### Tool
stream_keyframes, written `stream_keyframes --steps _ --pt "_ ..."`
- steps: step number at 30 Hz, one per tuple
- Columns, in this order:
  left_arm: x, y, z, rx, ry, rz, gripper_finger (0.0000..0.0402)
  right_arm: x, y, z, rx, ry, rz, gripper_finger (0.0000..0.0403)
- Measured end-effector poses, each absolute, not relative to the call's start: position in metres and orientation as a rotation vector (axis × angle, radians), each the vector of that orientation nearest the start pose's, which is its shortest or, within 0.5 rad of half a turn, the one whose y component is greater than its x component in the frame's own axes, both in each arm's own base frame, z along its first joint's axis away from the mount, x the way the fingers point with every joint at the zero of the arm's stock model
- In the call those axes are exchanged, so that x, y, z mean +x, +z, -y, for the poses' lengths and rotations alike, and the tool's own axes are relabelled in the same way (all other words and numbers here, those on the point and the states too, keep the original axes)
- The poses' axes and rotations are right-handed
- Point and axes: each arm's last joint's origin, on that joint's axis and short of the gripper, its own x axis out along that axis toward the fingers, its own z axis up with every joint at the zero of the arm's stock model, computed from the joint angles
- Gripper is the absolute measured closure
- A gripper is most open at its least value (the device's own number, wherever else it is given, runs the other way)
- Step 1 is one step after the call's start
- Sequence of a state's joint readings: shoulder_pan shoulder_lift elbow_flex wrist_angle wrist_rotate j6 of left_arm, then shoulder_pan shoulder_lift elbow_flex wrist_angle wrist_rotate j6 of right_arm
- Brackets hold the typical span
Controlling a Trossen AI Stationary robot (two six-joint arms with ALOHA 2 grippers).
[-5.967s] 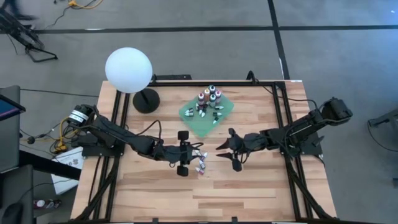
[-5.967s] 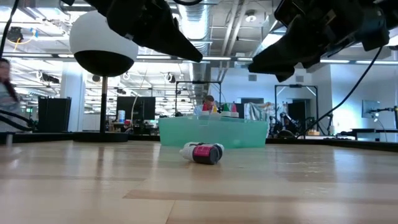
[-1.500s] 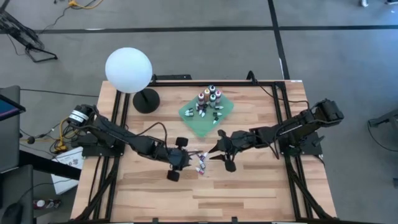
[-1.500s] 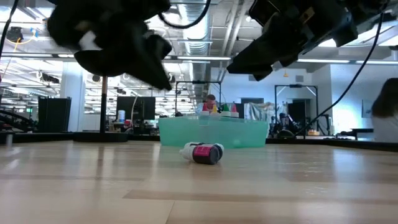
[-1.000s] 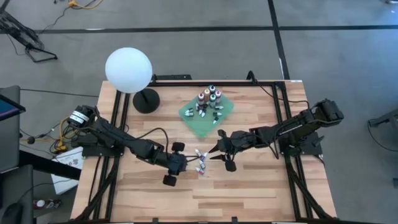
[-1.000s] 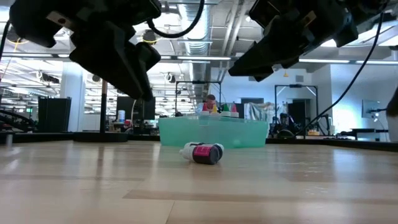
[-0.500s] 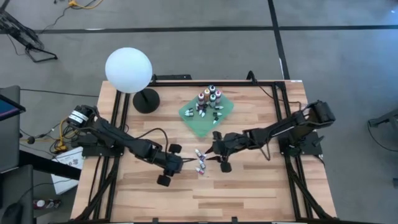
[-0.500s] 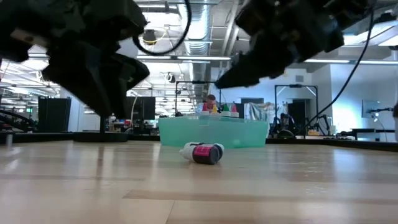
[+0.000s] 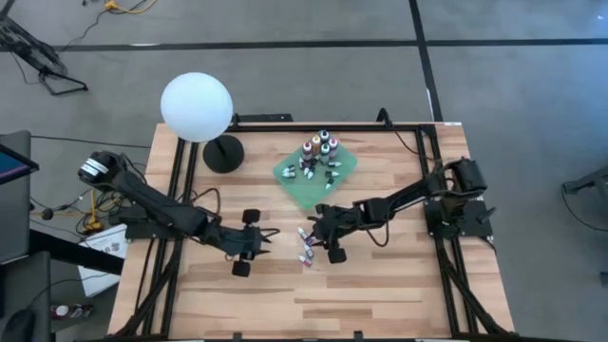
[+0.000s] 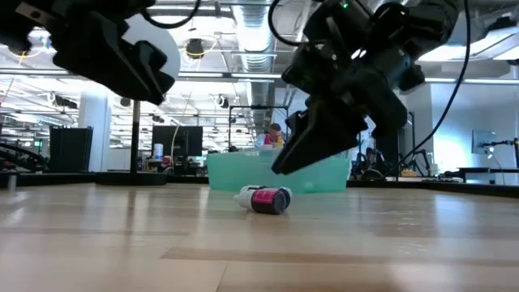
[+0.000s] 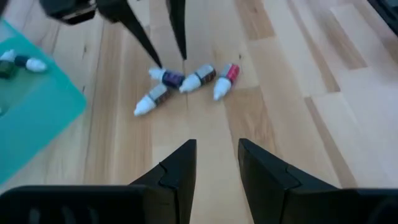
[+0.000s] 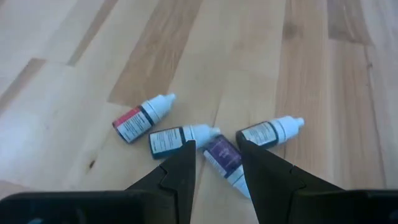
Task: Pick & Place food coloring
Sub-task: Put the purple food coloring bottle into the green bin
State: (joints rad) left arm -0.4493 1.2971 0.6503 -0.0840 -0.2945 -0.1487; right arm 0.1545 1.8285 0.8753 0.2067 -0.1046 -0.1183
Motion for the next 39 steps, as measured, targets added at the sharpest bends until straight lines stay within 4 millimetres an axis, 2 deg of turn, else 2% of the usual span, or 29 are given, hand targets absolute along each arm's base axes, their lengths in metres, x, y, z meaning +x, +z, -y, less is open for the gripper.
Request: stream_keyframes --steps 8,18,25,31,34,39 --pt "0.219 0.192 0.101 0.111 -0.085 -0.632 0.0288 0.344 0.115 -0.056 -0.165 0.305 -0.776 0.0282" --pt "0.219 0.192 0.101 0.112 -0.081 -0.615 0.0288 0.344 0.108 -0.056 -0.143 0.297 -0.813 0.0282" --pt "0.219 0.193 0.101 0.116 -0.074 -0.613 0.0288 0.342 0.113 -0.057 -0.114 0.287 -0.814 0.0282" --pt "0.220 0.193 0.101 0.116 -0.073 -0.613 0.0288 0.334 0.134 -0.062 -0.101 0.296 -0.814 0.0282" --pt "0.220 0.193 0.101 0.116 -0.073 -0.611 0.0288 0.326 0.143 -0.064 -0.102 0.303 -0.854 0.0282" --pt "0.220 0.193 0.101 0.115 -0.073 -0.610 0.0288 0.316 0.141 -0.064 -0.022 0.256 -0.974 0.0282"
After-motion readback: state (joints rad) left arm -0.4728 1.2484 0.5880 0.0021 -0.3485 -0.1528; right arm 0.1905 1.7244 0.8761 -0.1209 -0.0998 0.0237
